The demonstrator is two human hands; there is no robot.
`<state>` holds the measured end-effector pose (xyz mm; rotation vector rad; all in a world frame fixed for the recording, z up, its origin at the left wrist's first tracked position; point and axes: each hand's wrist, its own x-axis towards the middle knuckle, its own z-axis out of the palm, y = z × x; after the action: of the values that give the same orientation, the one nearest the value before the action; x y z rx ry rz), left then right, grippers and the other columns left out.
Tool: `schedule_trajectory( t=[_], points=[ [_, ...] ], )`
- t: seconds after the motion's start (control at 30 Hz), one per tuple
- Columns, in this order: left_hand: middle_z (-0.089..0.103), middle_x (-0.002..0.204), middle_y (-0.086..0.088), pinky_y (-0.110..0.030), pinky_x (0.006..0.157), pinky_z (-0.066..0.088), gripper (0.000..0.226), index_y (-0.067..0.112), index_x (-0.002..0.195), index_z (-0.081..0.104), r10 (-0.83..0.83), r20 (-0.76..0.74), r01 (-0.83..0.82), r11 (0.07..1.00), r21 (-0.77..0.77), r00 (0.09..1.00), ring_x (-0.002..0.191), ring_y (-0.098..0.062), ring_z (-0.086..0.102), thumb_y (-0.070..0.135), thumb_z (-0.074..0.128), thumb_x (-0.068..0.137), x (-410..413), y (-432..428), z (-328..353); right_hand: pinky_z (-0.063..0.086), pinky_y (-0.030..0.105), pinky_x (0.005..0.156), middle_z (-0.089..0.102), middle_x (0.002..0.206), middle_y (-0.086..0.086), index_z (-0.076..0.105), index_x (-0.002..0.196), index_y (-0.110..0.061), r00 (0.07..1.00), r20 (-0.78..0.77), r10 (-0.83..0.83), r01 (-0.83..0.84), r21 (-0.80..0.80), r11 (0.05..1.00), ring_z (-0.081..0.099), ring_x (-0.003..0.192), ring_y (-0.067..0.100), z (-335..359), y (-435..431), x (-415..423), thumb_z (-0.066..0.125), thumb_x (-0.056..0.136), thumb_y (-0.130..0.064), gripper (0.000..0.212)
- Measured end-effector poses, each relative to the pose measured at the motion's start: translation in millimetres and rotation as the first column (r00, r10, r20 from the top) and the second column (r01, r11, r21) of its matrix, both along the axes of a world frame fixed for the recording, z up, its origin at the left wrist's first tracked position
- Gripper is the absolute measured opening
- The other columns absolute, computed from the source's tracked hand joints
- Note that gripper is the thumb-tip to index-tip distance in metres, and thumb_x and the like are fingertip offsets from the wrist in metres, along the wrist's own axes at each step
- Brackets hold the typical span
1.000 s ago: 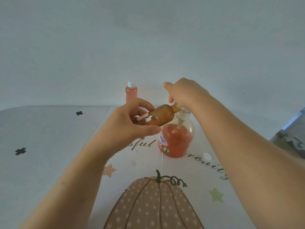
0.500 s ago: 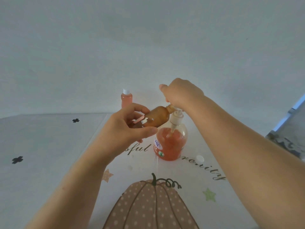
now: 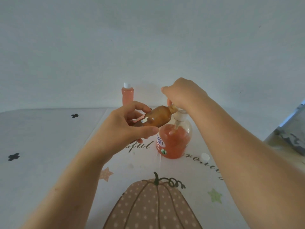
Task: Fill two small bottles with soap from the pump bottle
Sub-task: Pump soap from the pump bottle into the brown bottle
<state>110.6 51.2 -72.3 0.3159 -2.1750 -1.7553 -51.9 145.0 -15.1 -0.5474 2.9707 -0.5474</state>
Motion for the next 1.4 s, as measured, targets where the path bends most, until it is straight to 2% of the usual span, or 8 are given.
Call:
schedule_trajectory(
  t=[0.2, 0.33, 0.5, 0.6, 0.7, 0.93, 1.17, 1.4],
  points=[
    [0.072, 0.082, -0.006, -0.014, 0.049, 0.045, 0.034, 0.026, 0.094, 0.068, 0.004, -0.012, -0.004, 0.999, 0.035, 1.0, 0.056, -0.012, 0.064, 0.008, 0.084, 0.07, 0, 0, -3, 0.035, 0.025, 0.056, 0.072, 0.088, 0.002, 0.075, 0.097, -0.015, 1.0, 0.018, -0.001, 0.002, -0.027, 1.0, 0.055, 0.064, 0.02, 1, 2, 6, 0.049, 0.085, -0.016, 0.029],
    [0.071, 0.085, -0.011, -0.013, 0.049, 0.044, 0.033, 0.023, 0.094, 0.068, 0.013, -0.052, -0.01, 0.999, 0.049, 0.999, 0.056, -0.012, 0.063, 0.005, 0.084, 0.071, 2, 3, -1, 0.036, 0.024, 0.057, 0.067, 0.076, 0.002, 0.076, 0.096, -0.014, 1.0, 0.011, -0.002, 0.002, -0.019, 1.0, 0.054, 0.059, 0.02, 11, 2, 13, 0.049, 0.084, -0.014, 0.029],
    [0.072, 0.086, -0.007, -0.015, 0.051, 0.045, 0.035, 0.032, 0.091, 0.069, 0.029, -0.1, -0.023, 0.998, 0.059, 0.995, 0.061, -0.019, 0.064, 0.012, 0.087, 0.068, 1, 6, 0, 0.034, 0.024, 0.055, 0.067, 0.076, 0.002, 0.074, 0.094, -0.013, 0.998, -0.059, 0.014, -0.012, 0.023, 1.0, 0.054, 0.059, 0.02, 22, 4, 16, 0.05, 0.088, -0.015, 0.025],
    [0.072, 0.088, -0.005, -0.018, 0.052, 0.046, 0.036, 0.036, 0.089, 0.069, 0.046, -0.096, -0.042, 0.998, 0.038, 0.994, 0.061, -0.02, 0.064, 0.019, 0.087, 0.065, 1, 6, -1, 0.035, 0.024, 0.056, 0.067, 0.077, 0.003, 0.075, 0.095, -0.013, 0.999, -0.034, 0.013, -0.013, 0.012, 1.0, 0.055, 0.059, 0.021, 21, 4, 15, 0.05, 0.088, -0.014, 0.026],
    [0.071, 0.09, -0.008, -0.016, 0.051, 0.045, 0.037, 0.033, 0.091, 0.069, 0.055, -0.091, -0.054, 0.998, 0.022, 0.994, 0.059, -0.017, 0.062, 0.014, 0.087, 0.066, 1, 4, 0, 0.038, 0.024, 0.058, 0.064, 0.073, 0.003, 0.075, 0.098, -0.014, 1.0, 0.007, 0.014, -0.013, -0.006, 1.0, 0.054, 0.057, 0.021, 21, 2, 14, 0.049, 0.087, -0.013, 0.028],
    [0.069, 0.083, 0.008, -0.02, 0.055, 0.046, 0.038, 0.039, 0.09, 0.066, 0.046, -0.028, -0.048, 0.998, -0.047, 0.999, 0.06, -0.008, 0.063, 0.018, 0.087, 0.066, 0, 1, -2, 0.034, 0.026, 0.057, 0.074, 0.096, 0.002, 0.075, 0.099, -0.015, 0.999, 0.035, 0.024, -0.024, -0.002, 1.0, 0.054, 0.066, 0.02, 5, -1, 8, 0.048, 0.087, -0.015, 0.03],
    [0.07, 0.084, 0.007, -0.025, 0.06, 0.049, 0.039, 0.039, 0.09, 0.067, 0.064, -0.044, -0.066, 0.996, -0.052, 0.997, 0.062, -0.01, 0.064, 0.018, 0.088, 0.065, 0, 3, -4, 0.036, 0.025, 0.06, 0.074, 0.097, 0.003, 0.074, 0.099, -0.014, 0.999, 0.033, 0.027, -0.026, -0.034, 0.999, 0.056, 0.069, 0.021, 1, 1, 5, 0.048, 0.088, -0.016, 0.029],
    [0.069, 0.081, 0.01, -0.014, 0.052, 0.044, 0.039, 0.038, 0.088, 0.07, 0.078, -0.102, -0.077, 0.997, 0.007, 0.992, 0.059, -0.009, 0.061, 0.013, 0.088, 0.065, 0, 4, -3, 0.039, 0.026, 0.06, 0.075, 0.092, 0.004, 0.073, 0.097, -0.012, 0.999, -0.017, 0.033, -0.034, -0.028, 0.999, 0.058, 0.062, 0.022, 14, 0, 8, 0.047, 0.089, -0.019, 0.028]
  ],
)
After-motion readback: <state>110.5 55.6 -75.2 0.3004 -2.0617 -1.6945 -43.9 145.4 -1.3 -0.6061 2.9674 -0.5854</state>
